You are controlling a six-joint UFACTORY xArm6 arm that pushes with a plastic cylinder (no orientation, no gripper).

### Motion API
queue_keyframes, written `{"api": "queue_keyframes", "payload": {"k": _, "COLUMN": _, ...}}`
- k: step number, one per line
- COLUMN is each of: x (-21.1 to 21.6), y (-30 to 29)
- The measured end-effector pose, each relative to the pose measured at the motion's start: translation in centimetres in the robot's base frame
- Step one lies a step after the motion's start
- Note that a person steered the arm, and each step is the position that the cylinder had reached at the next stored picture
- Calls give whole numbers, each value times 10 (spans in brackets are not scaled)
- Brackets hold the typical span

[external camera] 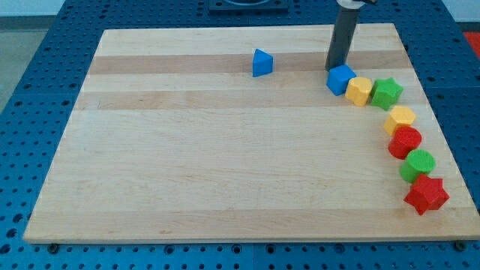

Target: Slide the blue cube to the center

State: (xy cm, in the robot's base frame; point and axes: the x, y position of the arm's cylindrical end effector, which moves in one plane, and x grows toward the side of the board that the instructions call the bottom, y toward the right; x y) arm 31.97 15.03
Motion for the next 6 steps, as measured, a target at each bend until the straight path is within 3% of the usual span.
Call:
{"api": "queue_keyframes", "payload": {"k": 1, "x": -6, "y": 47}}
{"api": "queue_keyframes", "payload": {"k": 2, "x": 14, "y": 48}}
{"api": "queue_keyframes", "payload": {"k": 4, "x": 67, "y": -96}}
{"api": "queue_keyframes", "payload": {"k": 5, "x": 71, "y": -117}}
{"api": "queue_keyframes", "payload": {"k": 6, "x": 82, "y": -94}}
